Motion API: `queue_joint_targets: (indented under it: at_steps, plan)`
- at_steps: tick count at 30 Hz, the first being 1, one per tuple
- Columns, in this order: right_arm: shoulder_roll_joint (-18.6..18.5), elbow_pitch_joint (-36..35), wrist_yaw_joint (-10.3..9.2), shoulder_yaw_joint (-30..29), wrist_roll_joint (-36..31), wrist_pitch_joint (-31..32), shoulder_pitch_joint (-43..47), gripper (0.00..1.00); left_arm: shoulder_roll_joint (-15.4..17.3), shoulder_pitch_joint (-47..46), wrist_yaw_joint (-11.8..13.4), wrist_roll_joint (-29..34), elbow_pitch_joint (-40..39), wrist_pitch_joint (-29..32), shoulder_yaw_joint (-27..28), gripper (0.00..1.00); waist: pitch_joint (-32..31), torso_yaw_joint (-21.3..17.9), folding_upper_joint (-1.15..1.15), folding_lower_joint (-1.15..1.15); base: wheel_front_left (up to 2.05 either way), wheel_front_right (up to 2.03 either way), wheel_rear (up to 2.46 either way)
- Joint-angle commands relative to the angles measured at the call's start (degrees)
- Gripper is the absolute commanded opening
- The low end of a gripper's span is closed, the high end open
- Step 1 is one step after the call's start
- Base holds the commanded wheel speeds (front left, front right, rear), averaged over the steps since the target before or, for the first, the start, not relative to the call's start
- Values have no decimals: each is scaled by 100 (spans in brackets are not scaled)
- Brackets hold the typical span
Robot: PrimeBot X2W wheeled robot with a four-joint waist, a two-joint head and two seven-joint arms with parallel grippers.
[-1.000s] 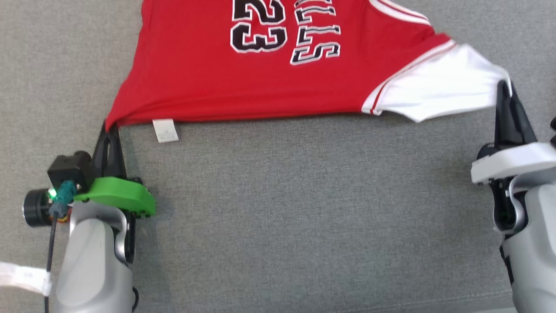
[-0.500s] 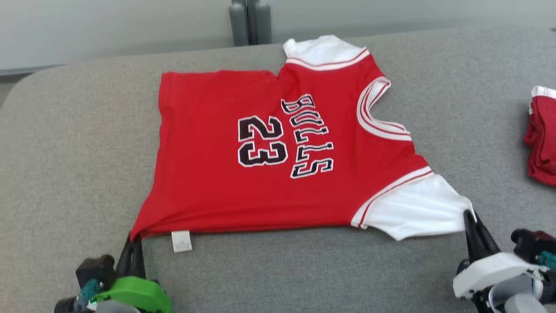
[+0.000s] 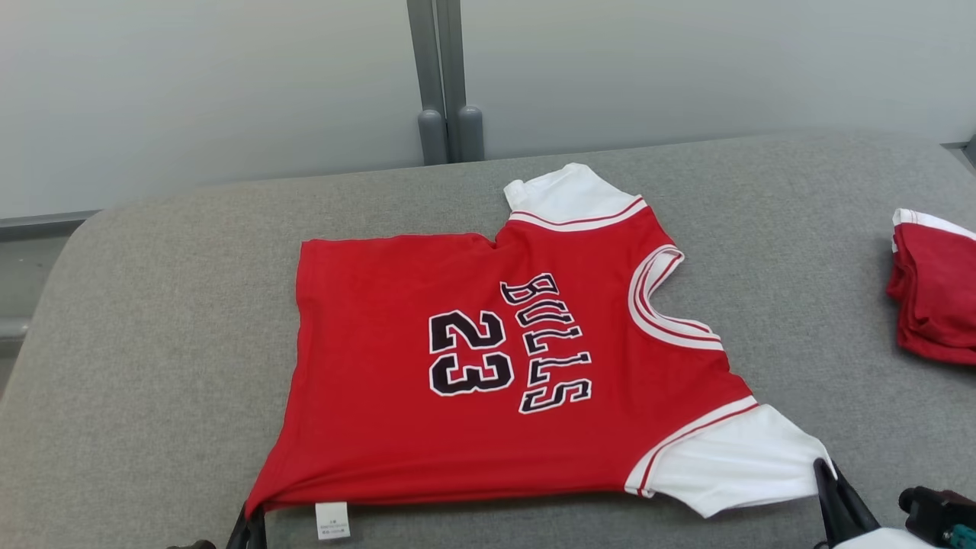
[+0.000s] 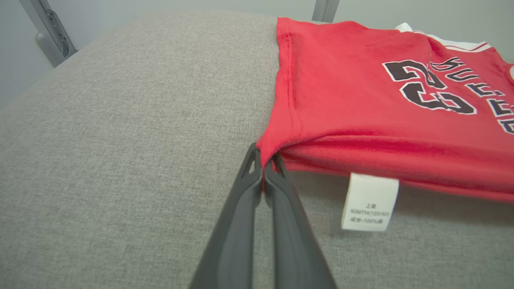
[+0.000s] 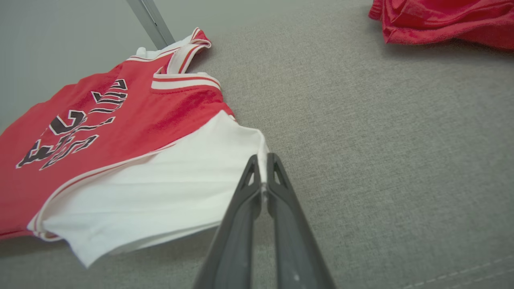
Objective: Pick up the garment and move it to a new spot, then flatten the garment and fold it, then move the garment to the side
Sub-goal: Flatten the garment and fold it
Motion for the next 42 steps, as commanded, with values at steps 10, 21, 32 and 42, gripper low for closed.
queue_joint_targets:
  at_steps: [10, 21, 32, 42]
  plan:
    - [-118, -355, -18, 32, -45, -15, -1185, 0, 50, -965, -128, 191, -284, 1, -373, 0, 638, 148, 0, 1, 0, 0, 0]
    - [-206, 452, -18, 219, -327, -15, -2796, 0, 47, -2407, -245, 485, 500, 1, -453, 0, 1431, 201, 0, 1, 0, 0, 0]
    - [-34, 1112, -18, 28, -941, -15, -3786, 0, 47, -3139, -156, 495, 751, 1, -504, 0, 1856, 230, 0, 1, 0, 0, 0]
    - [226, 463, -18, -429, -1273, -15, -3373, 100, 46, -2771, -18, -88, 391, 1, -456, 100, 1828, 247, 0, 1, 0, 0, 0]
